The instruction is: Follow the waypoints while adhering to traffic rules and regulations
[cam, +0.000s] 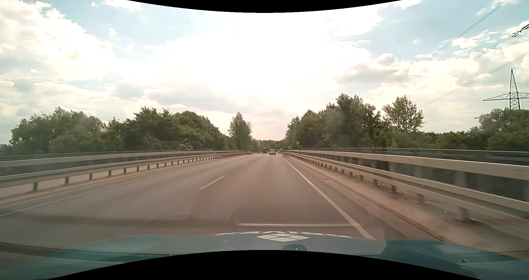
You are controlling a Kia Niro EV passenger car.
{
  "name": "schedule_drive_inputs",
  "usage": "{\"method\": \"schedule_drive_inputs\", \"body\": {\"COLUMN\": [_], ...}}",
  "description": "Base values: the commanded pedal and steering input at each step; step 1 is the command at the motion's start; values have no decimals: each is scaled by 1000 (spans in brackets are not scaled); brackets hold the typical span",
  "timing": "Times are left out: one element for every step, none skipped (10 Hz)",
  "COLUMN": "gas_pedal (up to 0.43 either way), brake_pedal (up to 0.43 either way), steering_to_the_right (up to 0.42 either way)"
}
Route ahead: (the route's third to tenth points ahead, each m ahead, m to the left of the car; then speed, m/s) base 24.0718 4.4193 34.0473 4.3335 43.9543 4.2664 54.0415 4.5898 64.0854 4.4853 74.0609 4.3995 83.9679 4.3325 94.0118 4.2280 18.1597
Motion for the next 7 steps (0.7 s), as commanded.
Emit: {"method": "schedule_drive_inputs", "body": {"gas_pedal": [197, 197, 197, 197, 197, 197, 197], "brake_pedal": [0, 0, 0, 0, 0, 0, 0], "steering_to_the_right": [-1, -1, -1, -1, -1, -1, -1]}}
